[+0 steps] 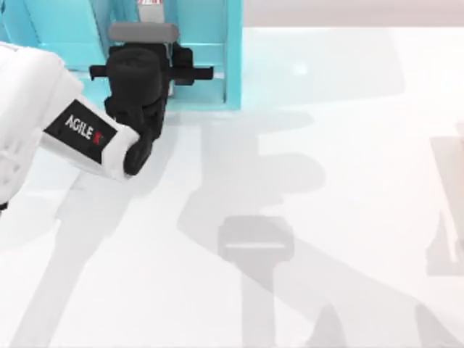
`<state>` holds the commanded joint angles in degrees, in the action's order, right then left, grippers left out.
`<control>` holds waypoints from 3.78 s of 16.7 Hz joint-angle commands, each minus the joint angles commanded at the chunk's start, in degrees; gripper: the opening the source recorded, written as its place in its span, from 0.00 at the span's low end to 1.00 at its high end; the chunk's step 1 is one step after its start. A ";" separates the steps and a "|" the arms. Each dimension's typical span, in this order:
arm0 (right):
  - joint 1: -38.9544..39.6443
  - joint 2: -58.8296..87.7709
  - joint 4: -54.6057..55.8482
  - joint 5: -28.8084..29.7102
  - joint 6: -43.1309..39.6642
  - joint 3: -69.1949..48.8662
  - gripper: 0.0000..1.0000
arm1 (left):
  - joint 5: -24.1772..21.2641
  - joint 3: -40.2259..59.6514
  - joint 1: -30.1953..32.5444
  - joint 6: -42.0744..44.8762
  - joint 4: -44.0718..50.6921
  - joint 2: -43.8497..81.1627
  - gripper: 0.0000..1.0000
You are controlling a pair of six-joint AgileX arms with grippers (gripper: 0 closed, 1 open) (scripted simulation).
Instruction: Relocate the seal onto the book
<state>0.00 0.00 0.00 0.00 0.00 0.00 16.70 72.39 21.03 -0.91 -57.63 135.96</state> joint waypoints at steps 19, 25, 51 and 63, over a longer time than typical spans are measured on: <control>0.00 0.00 0.00 0.00 0.00 0.00 1.00 | 9.70 -17.29 9.36 -0.66 23.31 -41.47 0.00; 0.00 0.00 0.00 0.00 0.00 0.00 1.00 | 14.72 -25.58 14.18 -1.40 34.78 -60.29 0.00; 0.00 0.00 0.00 0.00 0.00 0.00 1.00 | 23.06 -20.14 25.68 88.52 42.01 -47.32 0.00; 0.00 0.00 0.00 0.00 0.00 0.00 1.00 | 36.42 -13.64 36.31 180.57 45.27 -29.83 0.00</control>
<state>0.00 0.00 0.00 0.00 0.00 0.00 53.12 58.75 57.34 179.66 -12.36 106.13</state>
